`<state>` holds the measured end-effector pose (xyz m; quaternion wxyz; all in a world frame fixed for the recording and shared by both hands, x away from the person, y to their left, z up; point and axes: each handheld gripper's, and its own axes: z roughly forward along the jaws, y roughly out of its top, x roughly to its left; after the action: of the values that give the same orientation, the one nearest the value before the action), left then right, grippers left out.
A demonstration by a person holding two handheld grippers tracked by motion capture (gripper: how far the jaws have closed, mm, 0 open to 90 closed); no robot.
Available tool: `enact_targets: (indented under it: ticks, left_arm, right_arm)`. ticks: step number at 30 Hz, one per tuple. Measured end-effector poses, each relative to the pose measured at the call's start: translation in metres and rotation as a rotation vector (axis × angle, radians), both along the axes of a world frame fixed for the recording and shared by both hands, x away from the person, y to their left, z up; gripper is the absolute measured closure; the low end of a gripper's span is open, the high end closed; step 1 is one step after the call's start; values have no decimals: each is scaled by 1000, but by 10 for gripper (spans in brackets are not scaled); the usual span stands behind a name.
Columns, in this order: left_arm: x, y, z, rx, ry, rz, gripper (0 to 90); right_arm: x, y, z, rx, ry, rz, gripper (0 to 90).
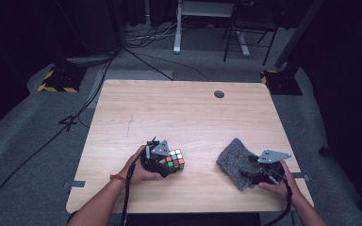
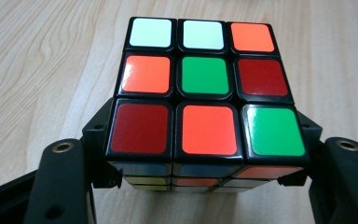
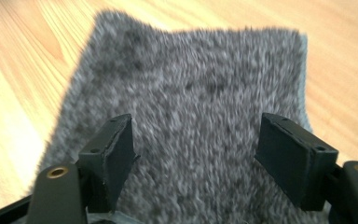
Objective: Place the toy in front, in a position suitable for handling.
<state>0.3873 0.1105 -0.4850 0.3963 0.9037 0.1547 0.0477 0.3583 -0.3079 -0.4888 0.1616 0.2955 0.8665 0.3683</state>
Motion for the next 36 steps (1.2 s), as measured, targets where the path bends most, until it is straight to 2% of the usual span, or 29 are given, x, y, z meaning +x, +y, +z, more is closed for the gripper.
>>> enact_targets:
  ticks: [3,10,11,12,16,18,19,22,25,29,31,36]
  left_arm:
    - [-1,0,2,-7,1,-3,332]
    - [-4,0,4,-7,-6,-2,332]
    - [-4,-1,5,4,-21,-8,333]
    - [-4,-1,6,0,-25,-9,333]
    - [-4,-1,7,-7,-21,-6,333]
    - [-4,-1,7,-9,-19,-7,333]
    - [-4,-1,7,-6,-18,-8,333]
    - [-4,-2,8,-17,-22,-18,334]
    - [-5,-4,10,-10,-34,-19,334]
    - [-5,-6,12,-7,-37,-30,333]
    - [-5,-7,12,-16,-37,-42,334]
    - [-3,-10,13,-7,-35,-47,334]
  right_arm:
    - [3,-2,-5,0,33,-11,274]
    - [3,-2,-8,-1,37,-4,318]
    - [3,-2,-6,-1,35,0,463]
    - [3,-1,-6,-1,29,-1,530]
    - [4,2,-5,-15,15,2,669]
    - [5,2,-5,-18,12,3,690]
    - [5,2,-4,-26,3,7,730]
    - [4,2,-4,-33,-8,8,758]
    - [3,2,-3,-38,-14,8,769]
    - [4,-3,-1,-9,-7,8,776]
    - [4,-5,0,5,-14,3,779]
    - [3,-9,5,24,-30,-8,781]
